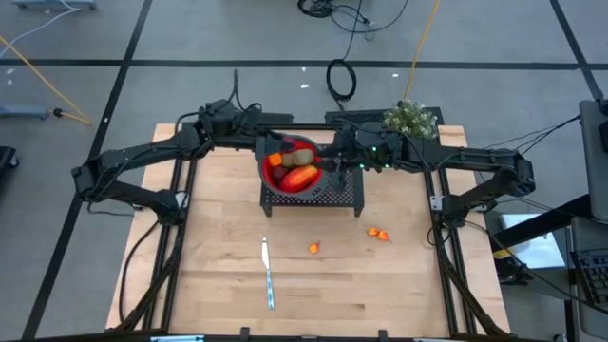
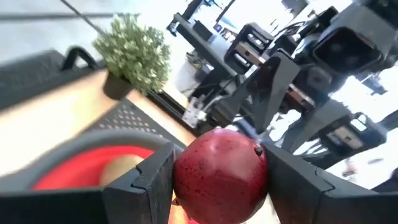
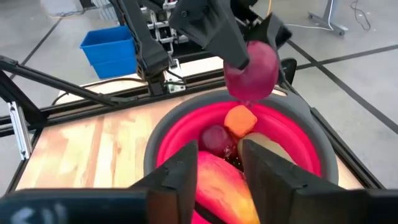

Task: Pick & Place Fruit
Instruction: Put the pomegranate into the strainer on the shelf

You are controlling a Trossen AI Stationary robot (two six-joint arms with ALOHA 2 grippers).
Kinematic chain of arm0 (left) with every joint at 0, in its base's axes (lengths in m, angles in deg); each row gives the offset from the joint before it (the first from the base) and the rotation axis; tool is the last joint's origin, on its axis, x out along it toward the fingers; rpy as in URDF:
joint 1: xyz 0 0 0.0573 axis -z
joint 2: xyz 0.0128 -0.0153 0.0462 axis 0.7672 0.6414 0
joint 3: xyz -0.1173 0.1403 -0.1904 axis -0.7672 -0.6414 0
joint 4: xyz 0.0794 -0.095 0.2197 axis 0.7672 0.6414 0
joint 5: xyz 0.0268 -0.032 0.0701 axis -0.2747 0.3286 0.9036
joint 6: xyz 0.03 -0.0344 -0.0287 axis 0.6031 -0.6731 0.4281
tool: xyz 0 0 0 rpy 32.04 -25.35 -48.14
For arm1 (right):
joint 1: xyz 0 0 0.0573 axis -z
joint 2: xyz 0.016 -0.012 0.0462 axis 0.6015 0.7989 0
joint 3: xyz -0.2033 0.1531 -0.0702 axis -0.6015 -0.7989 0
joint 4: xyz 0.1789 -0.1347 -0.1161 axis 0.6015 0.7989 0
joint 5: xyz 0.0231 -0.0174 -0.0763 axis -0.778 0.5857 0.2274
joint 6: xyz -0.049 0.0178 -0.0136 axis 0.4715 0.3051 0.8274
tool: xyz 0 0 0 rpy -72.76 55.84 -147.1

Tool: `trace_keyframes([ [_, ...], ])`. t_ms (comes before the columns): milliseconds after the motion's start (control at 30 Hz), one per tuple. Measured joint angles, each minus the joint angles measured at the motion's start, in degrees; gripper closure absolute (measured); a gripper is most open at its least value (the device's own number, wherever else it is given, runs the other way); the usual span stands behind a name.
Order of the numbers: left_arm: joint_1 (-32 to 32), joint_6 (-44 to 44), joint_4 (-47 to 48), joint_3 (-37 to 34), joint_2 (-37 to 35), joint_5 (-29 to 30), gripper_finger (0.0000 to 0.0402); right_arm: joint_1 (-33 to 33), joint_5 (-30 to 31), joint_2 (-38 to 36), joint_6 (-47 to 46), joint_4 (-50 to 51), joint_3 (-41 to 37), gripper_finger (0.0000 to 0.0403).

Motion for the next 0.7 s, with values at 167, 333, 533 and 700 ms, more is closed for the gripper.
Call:
trace_keyframes([
  [167,0.02,8.86,3.43,0.00,-1.82,3.02,0.0192,0.00,-0.09,0.00,0.53,0.04,0.00,0.0334],
  [333,0.17,17.50,7.35,0.00,-2.26,5.47,0.0192,0.02,-4.41,0.00,2.07,0.17,0.00,0.0392],
  [533,0.40,23.33,9.86,0.00,-2.26,8.18,0.0192,0.09,-6.04,-0.48,4.67,3.44,-0.02,0.0401],
  [700,1.18,26.58,10.64,0.00,-2.26,9.94,0.0192,0.13,-6.34,-2.10,7.66,4.00,-0.67,0.0402],
])
